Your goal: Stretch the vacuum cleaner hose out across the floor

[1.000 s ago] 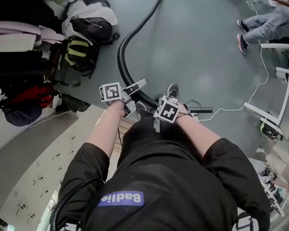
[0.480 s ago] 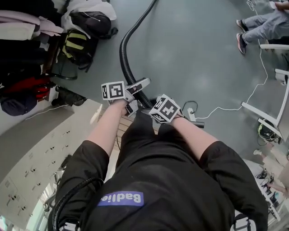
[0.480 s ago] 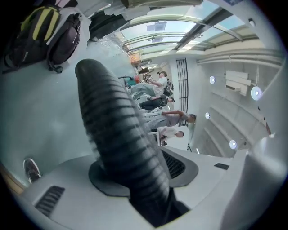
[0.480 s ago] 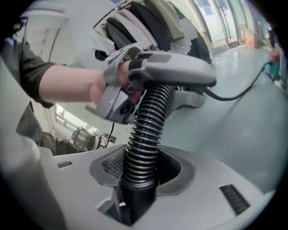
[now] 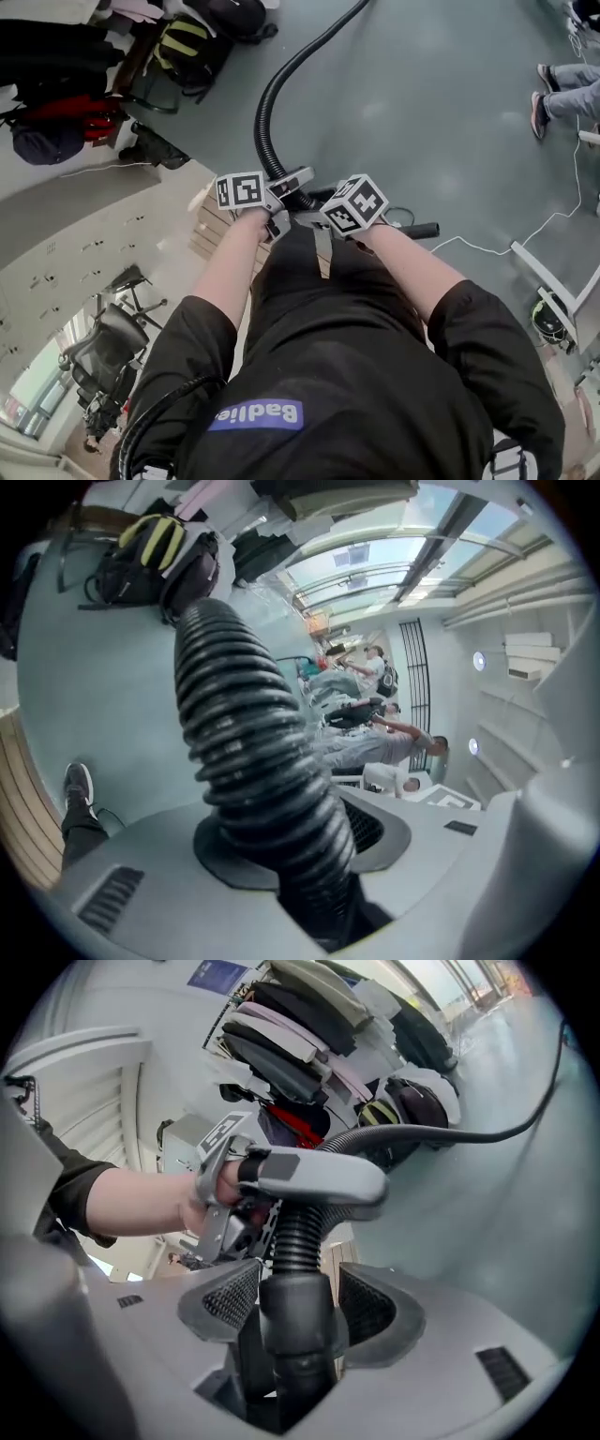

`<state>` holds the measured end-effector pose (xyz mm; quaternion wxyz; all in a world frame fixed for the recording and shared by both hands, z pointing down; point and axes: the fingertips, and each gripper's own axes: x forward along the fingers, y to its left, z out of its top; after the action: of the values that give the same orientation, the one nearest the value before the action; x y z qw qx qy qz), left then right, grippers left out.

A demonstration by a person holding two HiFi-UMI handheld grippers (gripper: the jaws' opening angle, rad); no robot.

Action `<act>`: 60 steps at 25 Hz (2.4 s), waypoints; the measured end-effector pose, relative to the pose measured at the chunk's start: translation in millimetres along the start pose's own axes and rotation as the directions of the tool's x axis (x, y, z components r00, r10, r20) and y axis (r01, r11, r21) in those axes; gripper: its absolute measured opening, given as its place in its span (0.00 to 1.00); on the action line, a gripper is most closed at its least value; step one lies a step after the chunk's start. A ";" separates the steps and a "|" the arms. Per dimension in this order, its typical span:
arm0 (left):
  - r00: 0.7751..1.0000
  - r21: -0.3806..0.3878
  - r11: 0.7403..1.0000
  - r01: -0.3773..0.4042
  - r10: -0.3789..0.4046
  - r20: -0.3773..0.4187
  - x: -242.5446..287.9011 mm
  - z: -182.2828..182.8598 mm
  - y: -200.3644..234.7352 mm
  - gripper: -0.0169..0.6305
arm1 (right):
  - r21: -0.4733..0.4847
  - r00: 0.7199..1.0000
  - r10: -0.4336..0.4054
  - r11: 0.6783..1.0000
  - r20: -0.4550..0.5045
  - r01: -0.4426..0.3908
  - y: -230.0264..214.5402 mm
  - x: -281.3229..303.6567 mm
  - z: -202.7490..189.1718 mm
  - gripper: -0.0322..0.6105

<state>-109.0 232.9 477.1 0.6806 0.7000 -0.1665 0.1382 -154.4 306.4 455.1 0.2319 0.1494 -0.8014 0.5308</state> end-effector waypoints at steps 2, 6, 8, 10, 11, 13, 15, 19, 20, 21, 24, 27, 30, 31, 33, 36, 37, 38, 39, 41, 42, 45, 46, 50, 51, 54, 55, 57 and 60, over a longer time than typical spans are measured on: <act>1.000 -0.021 1.000 -0.017 0.018 0.023 -3.4 1.6 10.6 0.29 | 0.000 1.000 0.013 1.000 -0.020 -0.013 -10.4 -20.0 -12.2 0.45; 0.996 -0.019 0.997 -0.074 0.073 -0.050 -22.0 -10.3 45.8 0.29 | 0.014 0.998 -0.054 0.998 -0.014 0.054 -42.1 -56.0 -20.3 0.45; 0.986 0.011 0.994 -0.112 0.113 -0.124 -31.5 -17.3 69.6 0.29 | 0.038 0.995 -0.100 0.994 -0.007 0.100 -62.0 -60.4 -19.0 0.45; 0.969 0.045 0.988 -0.148 0.154 -0.191 -39.2 -22.3 96.2 0.29 | 0.073 0.991 -0.131 0.989 -0.015 0.132 -81.2 -53.7 -21.2 0.45; 0.961 0.059 0.985 -0.163 0.172 -0.216 -42.5 -24.4 109.9 0.29 | 0.085 0.990 -0.140 0.986 -0.026 0.142 -88.5 -47.4 -24.3 0.45; 0.946 0.079 0.978 -0.193 0.207 -0.251 -50.5 -27.1 139.1 0.29 | 0.084 0.988 -0.144 0.985 -0.064 0.149 -96.8 -28.1 -33.0 0.45; 0.928 0.100 0.968 -0.228 0.248 -0.278 -62.2 -27.1 173.2 0.29 | 0.065 0.985 -0.134 0.988 -0.110 0.142 -99.4 -1.0 -40.9 0.45; 0.890 0.156 0.945 -0.287 0.323 -0.321 -95.5 -14.5 247.4 0.29 | 0.034 0.977 -0.105 0.993 -0.188 0.114 -97.9 60.7 -36.3 0.45; 0.882 0.166 0.940 -0.296 0.336 -0.331 -105.1 -11.3 263.8 0.29 | 0.032 0.975 -0.103 0.993 -0.196 0.111 -96.0 74.0 -32.4 0.45; 0.874 0.173 0.936 -0.307 0.349 -0.339 -114.1 -8.9 278.2 0.29 | 0.032 0.975 -0.101 0.993 -0.200 0.110 -93.6 84.8 -28.6 0.45; 0.856 0.179 0.925 -0.334 0.378 -0.353 -134.7 -4.2 309.5 0.29 | 0.030 0.971 -0.105 0.993 -0.216 0.114 -87.2 101.3 -23.0 0.45; 0.815 0.223 0.904 -0.365 0.426 -0.393 -154.5 2.5 337.7 0.32 | 0.000 0.956 -0.139 0.990 -0.258 0.144 -90.2 105.6 -22.2 0.45; 0.780 0.269 0.885 -0.379 0.462 -0.422 -170.5 10.9 369.6 0.32 | -0.012 0.942 -0.183 0.982 -0.281 0.188 -100.6 107.8 -23.5 0.45; 0.772 0.282 0.879 -0.385 0.474 -0.423 -174.6 13.3 382.5 0.32 | -0.017 0.938 -0.198 0.979 -0.285 0.201 -105.7 109.9 -24.8 0.45; 0.761 0.303 0.863 -0.404 0.501 -0.413 -179.1 18.5 411.5 0.32 | -0.036 0.932 -0.222 0.975 -0.286 0.221 -120.2 118.3 -27.4 0.45; 0.751 0.325 0.839 -0.437 0.539 -0.382 -174.9 21.2 455.0 0.32 | -0.034 0.941 -0.220 0.975 -0.255 0.219 -148.6 146.3 -30.6 0.45; 0.745 0.335 0.830 -0.447 0.552 -0.374 -171.6 20.0 467.4 0.32 | -0.027 0.947 -0.210 0.977 -0.242 0.210 -158.1 159.9 -31.7 0.45; 0.739 0.346 0.820 -0.455 0.565 -0.367 -168.1 18.8 479.1 0.32 | -0.025 0.952 -0.198 0.980 -0.234 0.198 -167.2 175.5 -32.3 0.45; 0.735 0.355 0.813 -0.463 0.575 -0.359 -164.7 18.4 490.4 0.32 | -0.028 0.956 -0.185 0.983 -0.229 0.183 -175.2 193.1 -31.9 0.45; 0.736 0.357 0.805 -0.475 0.585 -0.341 -159.8 20.1 513.1 0.32 | -0.047 0.962 -0.155 0.988 -0.225 0.148 -186.5 231.8 -28.3 0.45; 0.737 0.354 0.802 -0.482 0.589 -0.331 -158.8 21.0 524.7 0.32 | -0.060 0.965 -0.139 0.990 -0.221 0.129 -190.1 250.9 -25.6 0.45; 0.722 0.370 0.778 -0.508 0.619 -0.308 -156.7 22.1 560.1 0.32 | -0.103 0.973 -0.102 0.991 -0.206 0.082 -201.4 295.3 -18.9 0.45; 0.712 0.382 0.765 -0.519 0.634 -0.301 -155.6 22.8 572.0 0.32 | -0.114 0.975 -0.094 0.991 -0.200 0.072 -207.5 305.3 -17.9 0.45; 0.677 0.425 0.712 -0.559 0.688 -0.263 -148.8 28.5 620.0 0.32 | -0.137 0.981 -0.084 0.989 -0.175 0.060 -242.1 334.1 -15.4 0.45; 0.670 0.431 0.702 -0.567 0.697 -0.255 -146.4 28.4 632.4 0.32 | -0.140 0.982 -0.085 0.988 -0.171 0.061 -251.7 340.5 -16.3 0.45; 0.656 0.432 0.687 -0.584 0.713 -0.247 -135.9 24.6 669.1 0.32 | -0.147 0.984 -0.083 0.987 -0.160 0.060 -278.7 359.1 -22.0 0.45; 0.652 0.428 0.686 -0.588 0.715 -0.251 -131.9 21.4 680.7 0.32 | -0.152 0.984 -0.081 0.987 -0.158 0.057 -286.3 364.6 -25.1 0.45; 0.649 0.413 0.688 -0.597 0.717 -0.255 -124.0 14.7 701.9 0.32 | -0.162 0.985 -0.076 0.986 -0.155 0.050 -300.5 373.6 -31.4 0.45; 0.639 0.402 0.673 -0.621 0.731 -0.239 -117.2 17.2 729.8 0.32 | -0.195 0.986 -0.075 0.980 -0.146 0.046 -323.5 384.1 -30.4 0.45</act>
<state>-523.2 207.8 1089.0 0.4885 0.6329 -0.2617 0.5406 -316.5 210.2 921.5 0.3217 0.1097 -0.8236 0.4541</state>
